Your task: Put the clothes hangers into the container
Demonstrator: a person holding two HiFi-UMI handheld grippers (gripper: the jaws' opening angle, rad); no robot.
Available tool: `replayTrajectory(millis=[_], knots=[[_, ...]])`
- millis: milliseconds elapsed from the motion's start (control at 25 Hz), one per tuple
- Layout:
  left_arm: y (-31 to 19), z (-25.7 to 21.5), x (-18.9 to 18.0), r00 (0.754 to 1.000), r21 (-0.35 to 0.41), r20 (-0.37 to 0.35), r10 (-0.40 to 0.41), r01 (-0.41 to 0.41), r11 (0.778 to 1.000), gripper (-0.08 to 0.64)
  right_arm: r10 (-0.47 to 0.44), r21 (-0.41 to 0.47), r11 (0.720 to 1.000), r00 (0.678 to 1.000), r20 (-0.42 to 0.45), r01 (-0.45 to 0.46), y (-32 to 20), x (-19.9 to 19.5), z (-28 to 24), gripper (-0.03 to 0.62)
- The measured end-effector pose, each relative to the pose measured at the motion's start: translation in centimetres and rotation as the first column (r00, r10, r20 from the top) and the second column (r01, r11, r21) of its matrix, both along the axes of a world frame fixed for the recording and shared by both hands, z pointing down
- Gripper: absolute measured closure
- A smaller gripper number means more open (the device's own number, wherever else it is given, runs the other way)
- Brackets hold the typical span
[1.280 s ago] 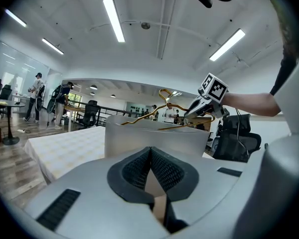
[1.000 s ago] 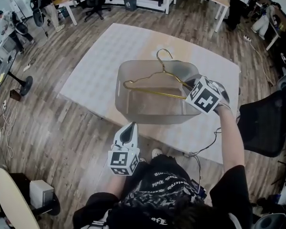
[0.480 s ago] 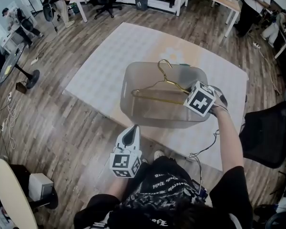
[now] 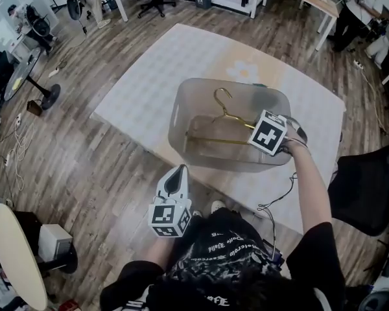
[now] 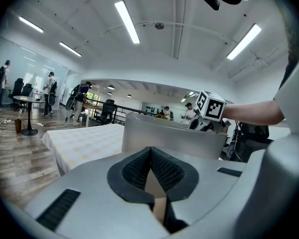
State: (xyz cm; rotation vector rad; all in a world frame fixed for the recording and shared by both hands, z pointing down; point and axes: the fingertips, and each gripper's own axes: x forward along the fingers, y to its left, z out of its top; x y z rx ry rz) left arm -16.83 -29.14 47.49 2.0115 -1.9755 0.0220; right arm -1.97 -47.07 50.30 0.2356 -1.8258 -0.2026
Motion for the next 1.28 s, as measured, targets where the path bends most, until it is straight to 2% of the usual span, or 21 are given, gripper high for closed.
replayTrajectory(millis=[320, 480, 680, 920, 1160, 1200, 1240, 1280], knots=[[-0.2, 0.8, -0.1, 1.0, -0.018, 0.0, -0.031, 0.031, 0.999, 0.54, 0.039, -0.038, 0.999, 0.999, -0.002, -0.039, -1.0, 0.7, 1.5, 0.583], [-0.5, 1.4, 0.2, 1.0, -0.03, 0.001, -0.026, 0.026, 0.999, 0.54, 0.079, -0.085, 0.993, 0.996, -0.046, -0.082, -1.4, 1.4, 2.9, 0.583], [-0.5, 2.0, 0.0, 0.999, -0.048, -0.005, -0.034, 0.034, 0.998, 0.54, 0.068, -0.13, 0.988, 0.993, -0.094, -0.08, -1.4, 1.7, 3.7, 0.583], [0.0, 2.1, -0.2, 0.999, -0.043, -0.006, -0.034, 0.034, 0.999, 0.54, 0.062, -0.103, 0.991, 0.983, -0.174, -0.081, -1.2, 2.8, 4.3, 0.583], [0.1, 2.4, -0.8, 0.999, -0.039, -0.022, -0.034, 0.033, 0.999, 0.54, 0.117, -0.042, 0.992, 0.989, -0.087, -0.121, -2.1, 2.2, 3.2, 0.581], [0.1, 2.4, -1.0, 0.999, -0.037, -0.024, -0.031, 0.03, 0.999, 0.54, 0.113, -0.04, 0.992, 0.99, -0.081, -0.117, -2.0, 2.1, 3.1, 0.564], [0.1, 2.5, -1.0, 0.999, -0.037, -0.026, -0.027, 0.026, 0.999, 0.54, 0.102, -0.035, 0.994, 0.992, -0.074, -0.104, -1.9, 1.8, 3.0, 0.51], [0.1, 2.6, -1.0, 0.999, -0.038, -0.03, -0.021, 0.02, 0.999, 0.54, 0.086, -0.028, 0.996, 0.994, -0.067, -0.088, -1.8, 1.4, 2.8, 0.487]])
